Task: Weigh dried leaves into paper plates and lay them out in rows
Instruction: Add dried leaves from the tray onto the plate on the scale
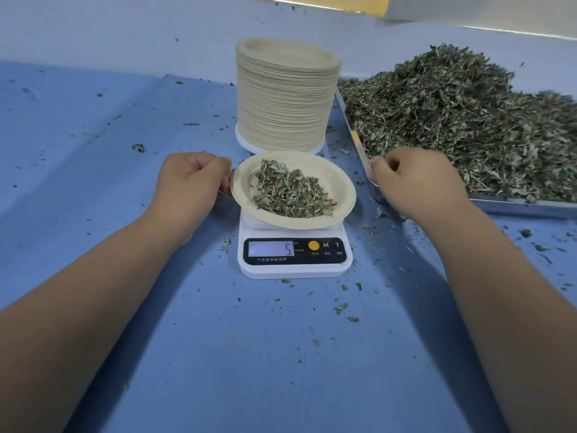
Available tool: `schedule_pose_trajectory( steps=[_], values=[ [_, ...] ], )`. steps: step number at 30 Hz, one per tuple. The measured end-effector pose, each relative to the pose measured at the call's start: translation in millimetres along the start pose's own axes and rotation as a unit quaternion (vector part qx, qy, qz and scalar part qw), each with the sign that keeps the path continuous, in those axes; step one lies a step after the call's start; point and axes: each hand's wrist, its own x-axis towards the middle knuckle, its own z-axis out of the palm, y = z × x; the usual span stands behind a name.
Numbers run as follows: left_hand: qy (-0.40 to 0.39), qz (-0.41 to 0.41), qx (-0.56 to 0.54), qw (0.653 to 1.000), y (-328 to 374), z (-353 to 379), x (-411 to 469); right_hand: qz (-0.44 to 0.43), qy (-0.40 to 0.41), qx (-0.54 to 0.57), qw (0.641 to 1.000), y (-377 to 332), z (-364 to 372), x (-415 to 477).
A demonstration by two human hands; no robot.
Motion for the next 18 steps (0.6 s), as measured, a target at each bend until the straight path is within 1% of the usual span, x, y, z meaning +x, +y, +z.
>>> schedule_pose_trajectory(
  steps=[1,2,3,5,7,9,11,14,16,18],
  values=[
    [0.001,0.000,-0.002,1.000,0,0,0,0.010,0.025,-0.030,0.999,2,-2,0],
    [0.001,0.001,-0.005,1.000,0,0,0,0.029,0.032,-0.061,0.997,6,-4,0],
    [0.001,0.000,-0.008,1.000,1,0,0,0.054,0.016,-0.088,0.994,9,-5,0],
    [0.002,-0.004,-0.012,1.000,1,0,-1,0.102,-0.052,-0.114,0.987,14,-5,0],
    [0.005,-0.010,-0.013,1.000,1,-1,-1,0.121,-0.123,-0.124,0.977,16,-2,0],
    [0.005,-0.012,-0.012,1.000,1,-1,-1,0.112,-0.147,-0.130,0.974,15,1,0],
    [0.001,-0.009,-0.014,1.000,1,-1,-1,0.079,-0.142,-0.125,0.979,11,2,-2],
    [0.003,-0.010,-0.016,1.000,1,0,0,0.019,-0.111,-0.091,0.989,3,8,-6],
    [0.005,-0.010,-0.018,1.000,0,0,0,0.000,-0.080,-0.055,0.995,-4,9,-7],
    [0.005,-0.008,-0.015,1.000,0,0,0,-0.016,-0.022,-0.043,0.999,-8,6,-7]
  ],
)
